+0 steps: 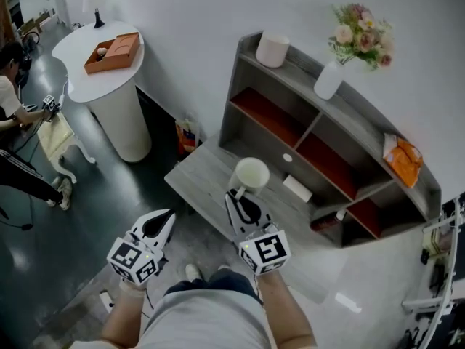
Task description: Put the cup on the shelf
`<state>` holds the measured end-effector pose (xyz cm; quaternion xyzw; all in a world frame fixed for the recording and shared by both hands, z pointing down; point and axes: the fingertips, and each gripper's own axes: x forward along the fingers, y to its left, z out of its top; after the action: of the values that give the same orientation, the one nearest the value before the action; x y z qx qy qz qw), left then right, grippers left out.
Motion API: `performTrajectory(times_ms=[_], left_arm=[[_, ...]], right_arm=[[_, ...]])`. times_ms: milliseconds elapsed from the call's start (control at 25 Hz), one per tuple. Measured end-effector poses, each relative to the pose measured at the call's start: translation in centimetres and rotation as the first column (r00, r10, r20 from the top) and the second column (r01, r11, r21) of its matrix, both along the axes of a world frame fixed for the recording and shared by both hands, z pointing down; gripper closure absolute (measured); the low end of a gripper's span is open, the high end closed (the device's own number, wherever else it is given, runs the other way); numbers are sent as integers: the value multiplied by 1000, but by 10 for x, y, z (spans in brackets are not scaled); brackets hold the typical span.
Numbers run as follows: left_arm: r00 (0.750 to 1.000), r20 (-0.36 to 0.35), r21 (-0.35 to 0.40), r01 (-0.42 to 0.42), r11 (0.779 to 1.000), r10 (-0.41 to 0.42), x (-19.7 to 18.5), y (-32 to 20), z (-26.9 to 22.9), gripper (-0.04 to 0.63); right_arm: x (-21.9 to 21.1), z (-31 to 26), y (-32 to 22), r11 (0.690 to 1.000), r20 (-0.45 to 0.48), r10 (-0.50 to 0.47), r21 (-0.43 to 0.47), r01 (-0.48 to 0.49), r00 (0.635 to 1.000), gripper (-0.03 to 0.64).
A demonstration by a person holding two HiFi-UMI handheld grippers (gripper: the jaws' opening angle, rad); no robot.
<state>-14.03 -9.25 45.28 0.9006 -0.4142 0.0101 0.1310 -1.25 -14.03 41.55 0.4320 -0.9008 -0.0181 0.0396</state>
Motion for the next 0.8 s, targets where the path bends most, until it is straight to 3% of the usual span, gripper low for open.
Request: performTrajectory(times_ms=[800], left_arm=[[995, 57, 3, 81, 997, -81, -23, -103, -16, 578]], right_arm=[[3, -21, -201, 1000, -7, 6, 30, -5, 1000, 574]])
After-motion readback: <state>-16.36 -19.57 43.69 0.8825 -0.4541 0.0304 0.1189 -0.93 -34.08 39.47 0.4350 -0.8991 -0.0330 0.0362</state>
